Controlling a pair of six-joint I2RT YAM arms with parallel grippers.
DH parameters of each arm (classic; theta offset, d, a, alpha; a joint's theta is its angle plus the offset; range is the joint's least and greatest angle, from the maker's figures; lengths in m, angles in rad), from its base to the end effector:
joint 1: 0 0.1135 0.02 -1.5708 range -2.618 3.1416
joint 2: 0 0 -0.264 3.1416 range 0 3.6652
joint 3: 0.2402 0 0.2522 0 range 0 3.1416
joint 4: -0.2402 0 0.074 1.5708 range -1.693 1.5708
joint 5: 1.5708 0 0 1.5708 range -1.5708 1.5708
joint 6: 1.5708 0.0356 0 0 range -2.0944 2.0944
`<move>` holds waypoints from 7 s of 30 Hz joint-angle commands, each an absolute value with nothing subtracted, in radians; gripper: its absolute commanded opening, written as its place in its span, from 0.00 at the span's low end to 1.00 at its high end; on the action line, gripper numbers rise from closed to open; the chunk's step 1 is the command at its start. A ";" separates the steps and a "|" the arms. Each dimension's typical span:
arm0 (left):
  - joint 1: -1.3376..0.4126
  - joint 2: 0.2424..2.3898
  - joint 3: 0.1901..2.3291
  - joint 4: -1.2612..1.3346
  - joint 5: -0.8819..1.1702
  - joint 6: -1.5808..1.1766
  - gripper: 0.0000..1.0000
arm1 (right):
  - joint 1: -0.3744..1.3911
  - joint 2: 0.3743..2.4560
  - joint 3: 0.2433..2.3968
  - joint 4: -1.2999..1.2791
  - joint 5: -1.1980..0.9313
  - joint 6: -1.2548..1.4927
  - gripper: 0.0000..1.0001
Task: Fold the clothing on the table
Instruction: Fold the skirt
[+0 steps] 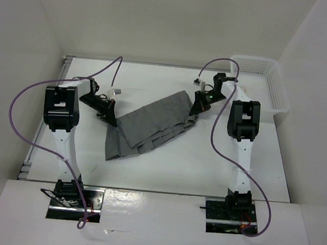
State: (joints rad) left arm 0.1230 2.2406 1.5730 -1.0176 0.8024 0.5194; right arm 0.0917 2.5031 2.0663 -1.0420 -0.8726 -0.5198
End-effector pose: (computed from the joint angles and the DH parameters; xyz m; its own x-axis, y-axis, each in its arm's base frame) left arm 0.4022 0.0239 0.1178 -0.9387 0.2315 -0.2555 0.3447 0.6505 -0.6768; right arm 0.4837 0.0719 0.1251 -0.7966 -0.3939 -0.4586 -0.6044 0.5047 0.6164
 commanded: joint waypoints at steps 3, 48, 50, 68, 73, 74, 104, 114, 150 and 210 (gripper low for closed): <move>0.121 2.250 1.589 -0.971 0.742 0.554 0.00 | 0.098 2.513 2.097 -1.063 -0.813 -0.511 0.00; 0.132 2.230 1.601 -0.943 0.833 0.453 0.01 | 0.745 2.269 2.424 -1.180 -0.238 -0.399 0.00; 0.132 2.212 1.591 -0.943 0.833 0.442 0.01 | 0.746 2.278 2.433 -1.169 -0.238 -0.399 0.00; 0.103 2.149 1.542 -0.888 0.833 0.380 0.01 | 0.870 2.329 2.530 -1.160 -0.287 -0.359 0.00; 0.103 2.149 1.542 -0.888 0.833 0.380 0.01 | 0.879 2.338 2.539 -1.160 -0.287 -0.350 0.00; 0.103 2.149 1.542 -0.888 0.833 0.380 0.01 | 0.879 2.338 2.539 -1.160 -0.296 -0.350 0.00; 0.103 2.149 1.542 -0.888 0.833 0.371 0.01 | 0.960 2.359 2.675 -1.178 -0.341 -0.353 0.82; 0.262 2.042 1.589 -0.985 0.759 0.422 0.50 | 0.827 2.217 2.492 -1.178 -0.242 -0.364 0.82; 0.008 2.365 1.767 -1.299 1.155 0.756 0.74 | 0.413 1.716 1.523 -0.897 -0.071 -0.364 0.83; 0.804 1.281 1.039 -0.531 0.601 0.155 1.00 | -0.457 1.170 0.923 -0.437 0.015 -0.152 0.99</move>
